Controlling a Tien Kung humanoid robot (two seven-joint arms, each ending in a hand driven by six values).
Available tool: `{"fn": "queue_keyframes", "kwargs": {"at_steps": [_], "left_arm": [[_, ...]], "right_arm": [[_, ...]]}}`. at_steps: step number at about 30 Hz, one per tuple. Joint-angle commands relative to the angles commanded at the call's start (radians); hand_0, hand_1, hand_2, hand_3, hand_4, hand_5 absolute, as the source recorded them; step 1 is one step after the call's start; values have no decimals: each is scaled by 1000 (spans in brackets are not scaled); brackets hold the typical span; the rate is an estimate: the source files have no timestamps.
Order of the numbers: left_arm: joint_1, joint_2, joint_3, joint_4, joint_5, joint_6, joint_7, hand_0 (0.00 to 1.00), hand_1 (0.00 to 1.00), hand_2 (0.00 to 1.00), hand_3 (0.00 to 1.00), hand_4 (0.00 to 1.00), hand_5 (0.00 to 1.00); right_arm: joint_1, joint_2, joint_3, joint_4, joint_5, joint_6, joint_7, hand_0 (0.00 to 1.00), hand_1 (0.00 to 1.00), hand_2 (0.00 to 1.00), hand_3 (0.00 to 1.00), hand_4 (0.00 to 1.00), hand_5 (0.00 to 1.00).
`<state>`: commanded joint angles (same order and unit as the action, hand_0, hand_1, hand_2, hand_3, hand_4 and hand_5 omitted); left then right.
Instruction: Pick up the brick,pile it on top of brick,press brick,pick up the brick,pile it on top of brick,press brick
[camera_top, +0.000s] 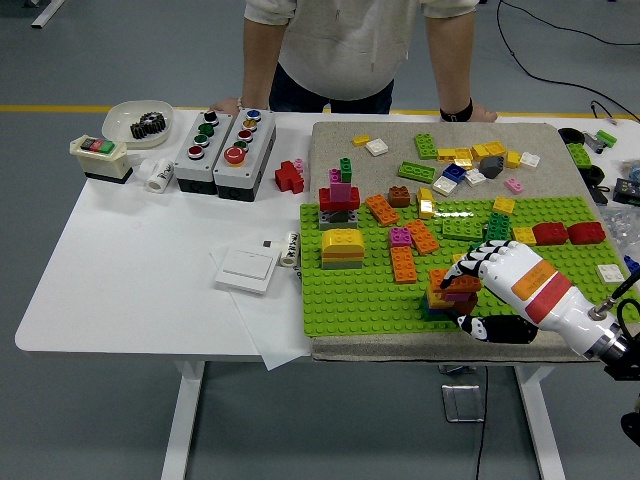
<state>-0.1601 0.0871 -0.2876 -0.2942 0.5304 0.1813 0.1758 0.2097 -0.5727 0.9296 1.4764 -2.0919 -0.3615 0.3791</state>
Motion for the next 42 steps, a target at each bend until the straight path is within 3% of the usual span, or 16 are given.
{"fn": "queue_keyframes", "kwargs": {"at_steps": [42], "left_arm": [[5, 0, -5, -1, 13, -2, 4, 818, 805, 802, 591, 659, 678]], "right_arm": [[-18, 1, 8, -9, -28, 1, -1, 531, 500, 554, 544, 696, 329]]}}
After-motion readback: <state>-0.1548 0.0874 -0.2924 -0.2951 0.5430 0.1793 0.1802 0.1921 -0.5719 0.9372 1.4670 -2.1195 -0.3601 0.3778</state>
